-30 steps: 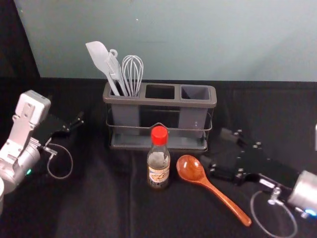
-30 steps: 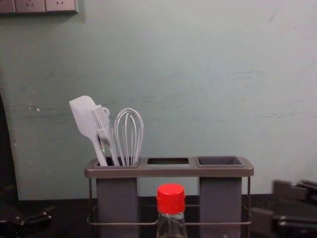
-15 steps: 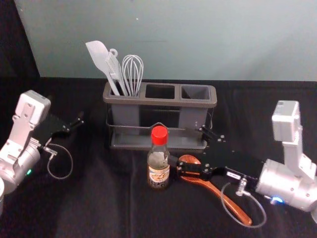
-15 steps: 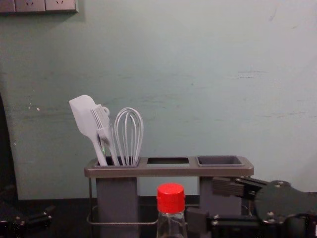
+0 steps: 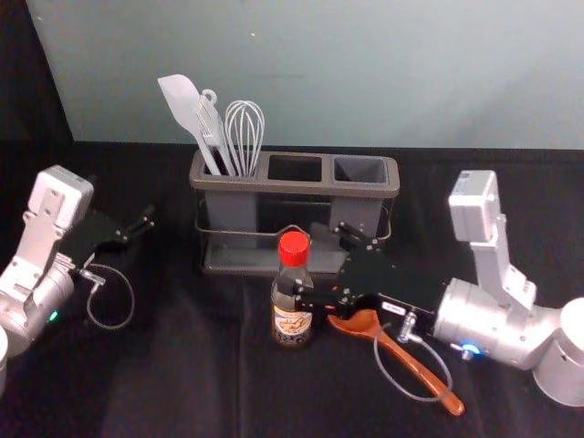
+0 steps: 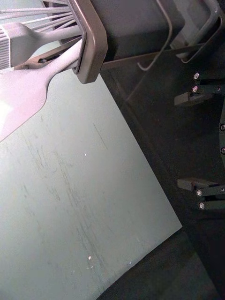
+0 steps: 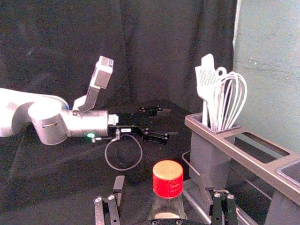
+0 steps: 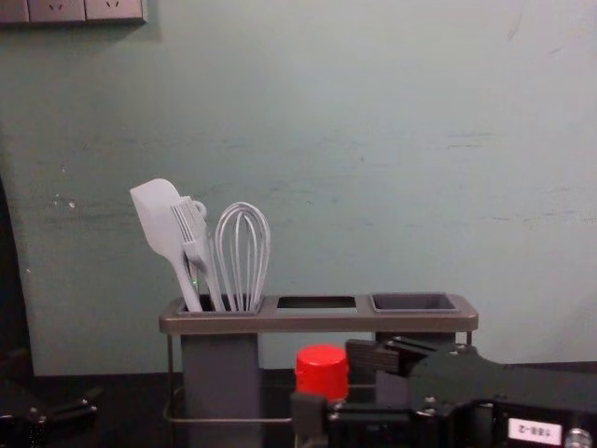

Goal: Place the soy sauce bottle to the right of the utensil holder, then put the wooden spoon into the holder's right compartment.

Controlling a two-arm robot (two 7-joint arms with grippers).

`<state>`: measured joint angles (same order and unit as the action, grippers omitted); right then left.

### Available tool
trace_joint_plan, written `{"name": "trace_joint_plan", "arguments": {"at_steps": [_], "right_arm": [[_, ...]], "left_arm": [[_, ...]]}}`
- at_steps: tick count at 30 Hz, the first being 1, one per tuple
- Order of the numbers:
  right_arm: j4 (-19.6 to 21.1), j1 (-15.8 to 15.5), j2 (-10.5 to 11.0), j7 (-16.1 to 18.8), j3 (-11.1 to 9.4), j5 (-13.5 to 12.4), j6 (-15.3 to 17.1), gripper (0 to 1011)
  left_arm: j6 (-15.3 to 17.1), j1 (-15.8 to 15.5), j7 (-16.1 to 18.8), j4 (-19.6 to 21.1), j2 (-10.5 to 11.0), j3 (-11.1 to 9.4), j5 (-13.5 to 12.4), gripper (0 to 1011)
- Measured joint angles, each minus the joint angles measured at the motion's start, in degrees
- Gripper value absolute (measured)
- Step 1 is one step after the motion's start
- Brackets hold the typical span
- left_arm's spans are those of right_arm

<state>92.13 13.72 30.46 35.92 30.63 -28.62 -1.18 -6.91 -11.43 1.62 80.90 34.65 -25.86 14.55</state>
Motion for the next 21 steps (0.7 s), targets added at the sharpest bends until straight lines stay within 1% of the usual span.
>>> {"name": "trace_joint_plan", "arguments": {"at_steps": [5, 12, 16, 21], "right_arm": [[-1.75, 1.68, -1.45, 0.0, 0.93, 0.57, 0.26, 1003], [-3.02, 2.97, -2.69, 0.08, 1.76, 0.78, 0.42, 1002], [-3.34, 3.12, -3.14, 0.08, 2.01, 0.76, 0.43, 1002], [-3.34, 3.14, -3.1, 0.08, 2.02, 0.75, 0.42, 1002]], "left_arm": [[0.0, 0.0, 0.0, 0.0, 0.0, 0.0, -0.01, 1005], [0.0, 0.0, 0.0, 0.0, 0.0, 0.0, -0.01, 1005], [0.0, 0.0, 0.0, 0.0, 0.0, 0.0, -0.01, 1005], [0.0, 0.0, 0.0, 0.0, 0.0, 0.0, -0.01, 1005]]}}
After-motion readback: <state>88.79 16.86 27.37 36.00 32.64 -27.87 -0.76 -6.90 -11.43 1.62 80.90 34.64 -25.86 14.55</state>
